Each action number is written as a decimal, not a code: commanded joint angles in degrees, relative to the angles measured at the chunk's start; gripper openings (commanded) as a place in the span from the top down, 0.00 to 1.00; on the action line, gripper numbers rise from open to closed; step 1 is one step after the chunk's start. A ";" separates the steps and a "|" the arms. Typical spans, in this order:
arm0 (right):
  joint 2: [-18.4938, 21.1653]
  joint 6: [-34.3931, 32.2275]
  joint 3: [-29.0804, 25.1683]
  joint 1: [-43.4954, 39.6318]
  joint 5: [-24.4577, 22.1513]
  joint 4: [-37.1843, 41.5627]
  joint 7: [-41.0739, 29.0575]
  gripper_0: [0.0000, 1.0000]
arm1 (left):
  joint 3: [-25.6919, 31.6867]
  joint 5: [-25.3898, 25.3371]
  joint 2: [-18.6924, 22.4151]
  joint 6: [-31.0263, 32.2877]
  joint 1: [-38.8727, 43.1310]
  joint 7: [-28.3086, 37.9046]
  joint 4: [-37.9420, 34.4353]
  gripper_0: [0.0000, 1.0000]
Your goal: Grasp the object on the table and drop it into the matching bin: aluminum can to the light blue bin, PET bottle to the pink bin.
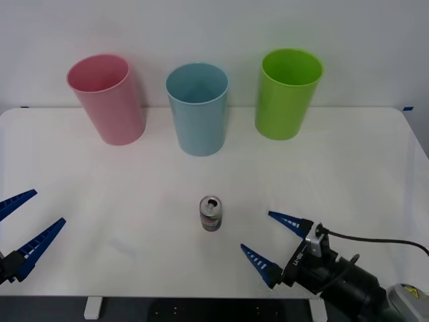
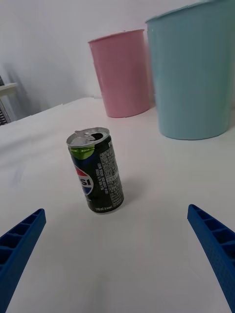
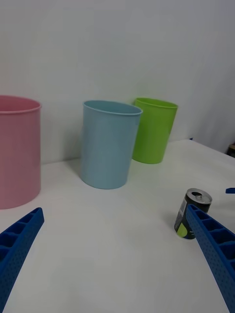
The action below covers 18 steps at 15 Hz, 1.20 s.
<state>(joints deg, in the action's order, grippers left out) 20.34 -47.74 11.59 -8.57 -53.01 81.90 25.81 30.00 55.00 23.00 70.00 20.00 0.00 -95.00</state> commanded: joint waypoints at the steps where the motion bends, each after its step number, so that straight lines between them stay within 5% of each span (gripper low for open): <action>1: -1.09 3.53 2.04 0.93 -0.08 0.01 1.97 0.00 | 0.00 0.00 0.00 0.00 0.00 0.00 0.00 0.00; 11: -5.48 15.39 8.01 5.67 -3.33 -0.07 6.10 0.00 | 0.00 0.00 0.00 0.00 0.00 0.00 0.00 0.00; 18: -8.74 16.54 9.68 11.30 -3.86 -7.46 7.15 0.00 | 0.00 0.00 0.00 0.00 0.00 0.00 0.00 0.00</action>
<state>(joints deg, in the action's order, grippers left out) 12.11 -31.24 21.26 2.04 -56.61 75.47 32.86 30.00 55.00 23.00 70.00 20.00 0.00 -95.00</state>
